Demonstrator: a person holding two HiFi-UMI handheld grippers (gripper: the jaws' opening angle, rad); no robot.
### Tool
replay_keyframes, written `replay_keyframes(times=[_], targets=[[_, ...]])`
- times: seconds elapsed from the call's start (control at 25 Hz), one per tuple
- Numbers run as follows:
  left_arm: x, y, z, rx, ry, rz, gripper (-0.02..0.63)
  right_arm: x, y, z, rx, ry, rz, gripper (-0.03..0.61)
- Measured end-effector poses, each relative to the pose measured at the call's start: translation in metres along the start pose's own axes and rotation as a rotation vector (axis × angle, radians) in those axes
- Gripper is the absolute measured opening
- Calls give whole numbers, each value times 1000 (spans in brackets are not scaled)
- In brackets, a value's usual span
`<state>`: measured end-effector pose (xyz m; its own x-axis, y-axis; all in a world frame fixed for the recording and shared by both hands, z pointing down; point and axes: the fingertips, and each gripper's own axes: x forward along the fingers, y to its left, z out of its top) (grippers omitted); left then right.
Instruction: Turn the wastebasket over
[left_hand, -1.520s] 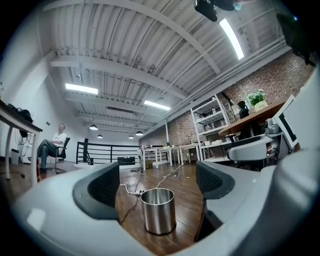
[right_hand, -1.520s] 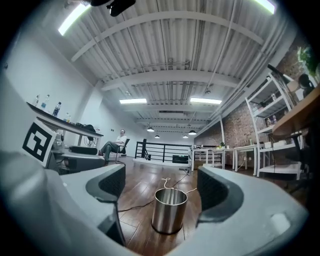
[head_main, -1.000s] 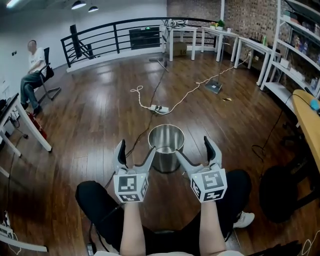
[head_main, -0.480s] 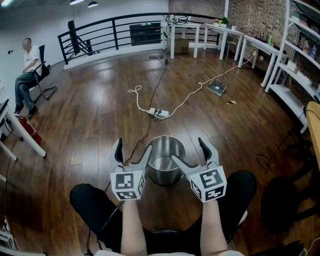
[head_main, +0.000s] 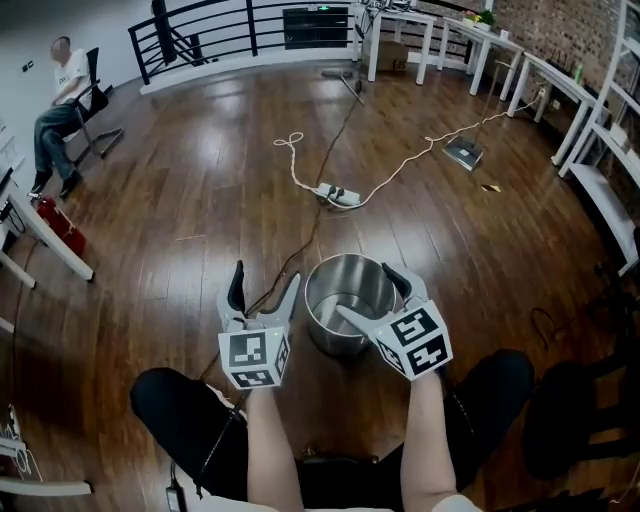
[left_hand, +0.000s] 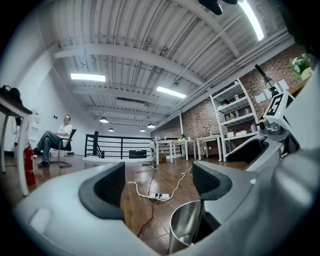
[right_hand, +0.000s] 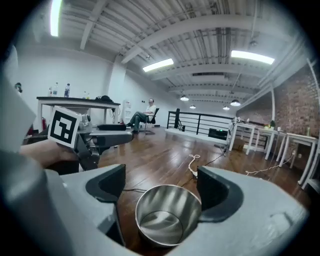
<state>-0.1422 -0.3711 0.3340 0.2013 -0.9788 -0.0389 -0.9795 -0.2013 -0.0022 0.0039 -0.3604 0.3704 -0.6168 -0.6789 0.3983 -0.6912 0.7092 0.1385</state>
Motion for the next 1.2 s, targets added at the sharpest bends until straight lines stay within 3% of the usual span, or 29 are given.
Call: replay_keyframes(times=[0.16,0.52,0.68,0.92,1.12,1.2], targets=[[3,23,-20,-13,33,40,432,50,30,-28,-4,144,104,421],[3,45,-61,-41,72,81,396,137,71,-118,-3,398,221,342],[-1,49,-79,-51,105,100,387,161,82,-141,-13,455,244,274],[-7,64,-99,-90,133,144,380,182,86,-161,-18,528,210,98],[-4,68,-97,-113,137,158,376,182,81,-158,161,496,202,58],[-3,65,-94,-117,132,157,376,177,83,-157,170,477,228,55]])
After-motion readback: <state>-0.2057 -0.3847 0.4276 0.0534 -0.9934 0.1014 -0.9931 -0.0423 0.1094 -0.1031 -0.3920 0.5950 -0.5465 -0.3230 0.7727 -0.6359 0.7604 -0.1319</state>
